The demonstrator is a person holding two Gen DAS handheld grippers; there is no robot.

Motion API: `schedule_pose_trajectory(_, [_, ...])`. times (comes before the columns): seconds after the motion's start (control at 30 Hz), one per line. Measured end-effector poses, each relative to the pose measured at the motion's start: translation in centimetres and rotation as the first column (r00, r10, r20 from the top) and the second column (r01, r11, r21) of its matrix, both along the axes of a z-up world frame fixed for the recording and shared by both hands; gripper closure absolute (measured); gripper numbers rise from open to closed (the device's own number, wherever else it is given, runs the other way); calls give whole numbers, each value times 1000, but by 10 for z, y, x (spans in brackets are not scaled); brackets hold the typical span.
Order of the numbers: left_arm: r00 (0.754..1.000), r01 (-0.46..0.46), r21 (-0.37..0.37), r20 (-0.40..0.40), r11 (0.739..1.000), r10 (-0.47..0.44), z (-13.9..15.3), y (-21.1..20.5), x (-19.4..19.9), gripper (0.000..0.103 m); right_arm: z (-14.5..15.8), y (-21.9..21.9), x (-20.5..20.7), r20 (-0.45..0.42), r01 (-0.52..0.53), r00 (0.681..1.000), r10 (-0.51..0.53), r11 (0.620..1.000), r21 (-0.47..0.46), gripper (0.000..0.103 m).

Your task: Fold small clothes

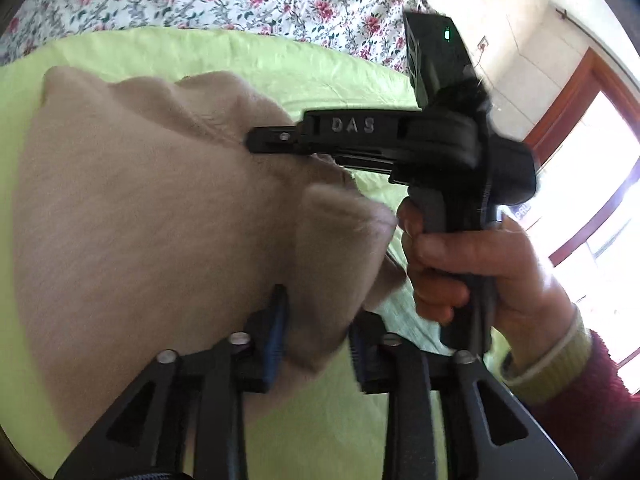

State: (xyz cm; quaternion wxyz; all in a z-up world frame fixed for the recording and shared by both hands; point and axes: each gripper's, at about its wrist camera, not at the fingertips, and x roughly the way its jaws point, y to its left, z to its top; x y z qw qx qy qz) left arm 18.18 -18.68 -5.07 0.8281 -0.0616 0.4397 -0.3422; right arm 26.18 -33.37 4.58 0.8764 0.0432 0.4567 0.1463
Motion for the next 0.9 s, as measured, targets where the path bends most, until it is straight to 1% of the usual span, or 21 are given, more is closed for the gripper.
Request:
schedule_pose_trajectory(0.03, [1000,-8,-1,2,1000,8,3,7,-6,62,2,-2,-4,12,4,1000,-3,1000,-28,82])
schedule_pose_trajectory(0.1, [1000,-24,-3,15,1000,24,13,25,-14,50,5,-4,-10,23,16,1000,-15,998,-66,80])
schedule_pose_trajectory(0.13, [999,-39,3,24,999,38,17,34,-18,46,6,-6,-12,25,28,999,-26,997,-78,75])
schedule_pose_trajectory(0.17, [997,-60,10,39,998,60,21,46,-22,38,7,-12,-15,25,51,999,-49,995,-85,70])
schedule_pose_trajectory(0.2, [996,-80,12,41,997,80,24,55,-23,33,8,-16,-17,21,65,998,-63,994,-82,60])
schedule_pose_trajectory(0.23, [994,-106,9,33,994,105,27,65,-21,31,9,-21,-18,15,83,997,-82,994,-70,53])
schedule_pose_trajectory(0.3, [991,-136,-13,14,991,136,27,83,-16,28,12,-30,-21,-7,104,995,-104,995,-16,50])
schedule_pose_trajectory(0.37, [982,-187,-8,1,982,187,24,100,-5,28,12,-34,-21,-28,104,994,-103,994,41,46])
schedule_pose_trajectory(0.43, [976,-215,-6,-22,977,215,21,112,4,28,10,-34,-19,-48,92,995,-88,992,91,35])
schedule_pose_trajectory(0.47, [973,-225,-9,-46,974,224,17,116,15,28,8,-33,-16,-64,80,995,-73,989,123,34])
schedule_pose_trajectory(0.53, [967,-241,-19,-94,970,238,8,124,30,26,3,-31,-12,-85,71,995,-59,986,152,34])
schedule_pose_trajectory(0.6, [960,-255,-22,-123,967,250,-2,128,43,25,-3,-28,-7,-106,68,993,-51,984,165,34])
schedule_pose_trajectory(0.67, [950,-270,-27,-171,962,262,-15,132,60,21,-11,-26,1,-141,71,989,-46,981,178,33])
schedule_pose_trajectory(0.77, [940,-270,-78,-239,960,245,-32,135,82,19,-23,-26,13,-199,83,979,-45,979,186,34])
schedule_pose_trajectory(0.83, [942,-262,-106,-244,959,230,-35,130,93,18,-29,-26,17,-218,84,975,-37,973,213,34])
schedule_pose_trajectory(0.87, [945,-257,-107,-235,961,226,-35,128,99,17,-32,-26,18,-226,88,974,-35,970,228,34])
schedule_pose_trajectory(0.9, [948,-252,-111,-225,961,223,-35,128,101,19,-33,-26,19,-228,86,973,-32,970,229,38])
